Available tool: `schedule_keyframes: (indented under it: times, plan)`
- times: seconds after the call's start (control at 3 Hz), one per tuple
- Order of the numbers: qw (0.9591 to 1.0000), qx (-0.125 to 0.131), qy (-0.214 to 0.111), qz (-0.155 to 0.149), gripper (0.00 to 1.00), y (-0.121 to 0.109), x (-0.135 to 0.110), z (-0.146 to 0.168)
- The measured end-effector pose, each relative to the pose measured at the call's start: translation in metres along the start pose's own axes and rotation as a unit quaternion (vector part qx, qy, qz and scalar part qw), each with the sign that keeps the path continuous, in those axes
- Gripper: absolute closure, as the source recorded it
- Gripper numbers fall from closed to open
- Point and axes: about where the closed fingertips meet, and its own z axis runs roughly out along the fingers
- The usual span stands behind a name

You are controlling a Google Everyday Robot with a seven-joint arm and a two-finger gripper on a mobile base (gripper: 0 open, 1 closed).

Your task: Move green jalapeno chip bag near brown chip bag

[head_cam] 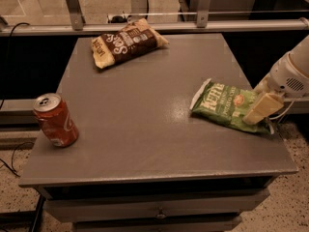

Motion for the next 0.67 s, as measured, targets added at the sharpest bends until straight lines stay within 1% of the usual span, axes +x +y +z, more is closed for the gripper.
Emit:
schedule_keyframes:
  times: [0.33, 0.67]
  plan:
    - [0.9995, 0.003, -0.031, -0.006, 0.70, 0.001, -0.020, -0.021]
    - [0.9977, 0.020, -0.060, -0.024, 0.94, 0.003, -0.040, -0.049]
